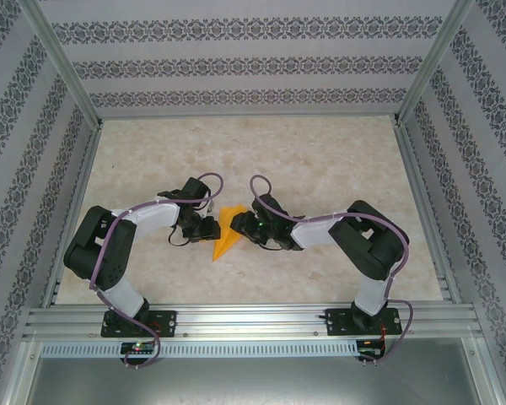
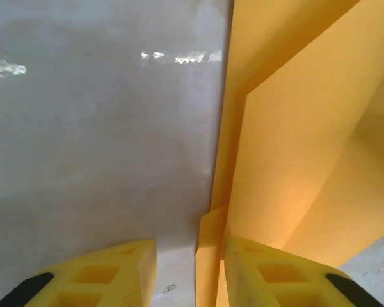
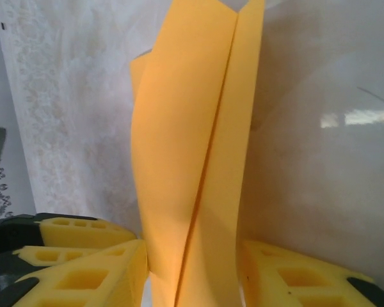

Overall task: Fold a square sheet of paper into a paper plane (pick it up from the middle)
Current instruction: Turn over the paper at the center of the table.

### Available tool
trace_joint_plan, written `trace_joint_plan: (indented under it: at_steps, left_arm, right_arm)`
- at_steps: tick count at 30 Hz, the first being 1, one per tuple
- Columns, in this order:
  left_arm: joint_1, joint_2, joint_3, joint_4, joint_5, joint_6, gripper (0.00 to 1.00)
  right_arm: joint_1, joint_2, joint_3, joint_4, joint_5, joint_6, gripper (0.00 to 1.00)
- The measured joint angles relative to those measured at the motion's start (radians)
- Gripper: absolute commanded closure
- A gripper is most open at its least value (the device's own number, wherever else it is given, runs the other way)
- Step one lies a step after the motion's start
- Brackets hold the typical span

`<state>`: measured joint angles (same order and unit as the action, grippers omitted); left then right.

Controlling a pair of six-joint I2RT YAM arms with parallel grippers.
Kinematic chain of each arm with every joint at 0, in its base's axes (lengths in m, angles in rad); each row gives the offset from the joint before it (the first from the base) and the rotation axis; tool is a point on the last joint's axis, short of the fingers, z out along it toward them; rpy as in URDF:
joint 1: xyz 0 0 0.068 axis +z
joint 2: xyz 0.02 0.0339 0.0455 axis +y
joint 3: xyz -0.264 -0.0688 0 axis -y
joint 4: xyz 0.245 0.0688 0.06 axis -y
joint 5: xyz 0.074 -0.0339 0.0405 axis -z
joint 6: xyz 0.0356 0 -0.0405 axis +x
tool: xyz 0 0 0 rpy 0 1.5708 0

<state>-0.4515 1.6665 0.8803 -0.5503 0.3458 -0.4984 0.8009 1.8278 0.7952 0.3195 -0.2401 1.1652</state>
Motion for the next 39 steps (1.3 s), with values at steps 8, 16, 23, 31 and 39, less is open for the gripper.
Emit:
trace_joint_plan:
  at_steps: [8, 16, 23, 31, 39]
  left_arm:
    - [0.000, -0.002, 0.000, 0.000, -0.001, -0.004, 0.65]
    - [0.000, -0.008, -0.006, 0.003, -0.001, -0.013, 0.65]
    - [-0.001, -0.055, -0.052, 0.058, 0.005, -0.042, 0.60]
    - [-0.034, -0.280, -0.134, 0.101, -0.018, -0.113, 0.54]
    - [-0.034, -0.565, -0.186, 0.080, -0.286, -0.192, 0.46]
  right_arm:
    - [-0.010, 0.077, 0.078, 0.018, -0.045, -0.015, 0.66]
    - [-0.011, 0.111, 0.098, 0.036, -0.069, -0.031, 0.83]
    - [-0.022, 0.085, 0.101, -0.022, -0.068, -0.084, 0.95]
    - [-0.044, -0.118, 0.215, -0.445, 0.067, -0.282, 0.95]
    - [-0.031, -0.226, 0.540, -1.191, 0.505, -0.468, 0.93]
